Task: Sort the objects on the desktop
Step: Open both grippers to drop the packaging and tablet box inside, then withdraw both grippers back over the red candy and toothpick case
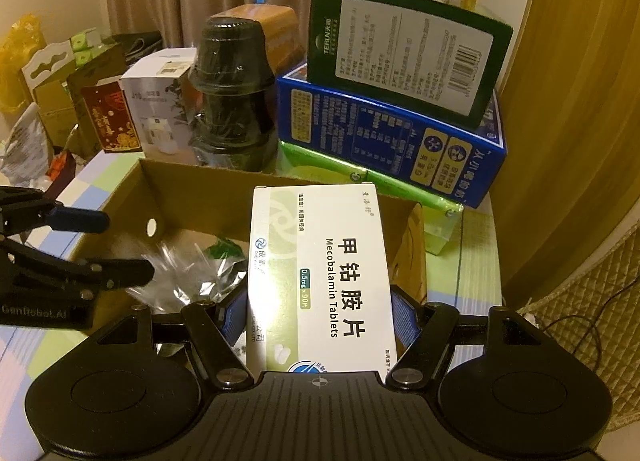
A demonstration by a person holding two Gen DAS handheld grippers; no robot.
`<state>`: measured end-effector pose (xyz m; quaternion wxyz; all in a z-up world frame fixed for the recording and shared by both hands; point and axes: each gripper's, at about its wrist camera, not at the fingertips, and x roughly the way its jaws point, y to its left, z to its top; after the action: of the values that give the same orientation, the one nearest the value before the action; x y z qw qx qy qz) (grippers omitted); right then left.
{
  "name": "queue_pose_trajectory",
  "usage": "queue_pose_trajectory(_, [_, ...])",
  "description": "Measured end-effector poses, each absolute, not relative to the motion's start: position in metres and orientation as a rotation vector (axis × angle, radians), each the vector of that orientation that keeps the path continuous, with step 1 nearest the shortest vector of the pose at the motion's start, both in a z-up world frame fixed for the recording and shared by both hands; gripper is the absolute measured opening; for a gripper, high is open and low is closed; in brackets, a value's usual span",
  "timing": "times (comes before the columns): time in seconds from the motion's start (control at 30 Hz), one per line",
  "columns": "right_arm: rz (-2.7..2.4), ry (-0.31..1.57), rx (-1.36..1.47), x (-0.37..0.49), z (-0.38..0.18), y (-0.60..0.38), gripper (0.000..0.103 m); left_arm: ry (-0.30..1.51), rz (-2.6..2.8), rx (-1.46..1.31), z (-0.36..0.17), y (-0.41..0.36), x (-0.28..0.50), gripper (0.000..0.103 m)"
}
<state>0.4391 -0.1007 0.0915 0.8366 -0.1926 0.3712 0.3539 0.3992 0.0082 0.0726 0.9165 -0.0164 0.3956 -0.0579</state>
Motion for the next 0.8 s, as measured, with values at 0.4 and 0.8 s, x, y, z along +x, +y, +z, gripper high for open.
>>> queue_pose_trajectory(0.4, [0.716,0.744,-0.277,0.454,0.092,-0.112,0.086,0.806,-0.085,-0.051,0.063,0.026,0.387,0.066])
queue_pose_trajectory(0.8, [0.718,0.780,-0.263,0.390,0.100,-0.161,0.092,0.810,-0.081,-0.065,0.067,0.019,0.335,0.070])
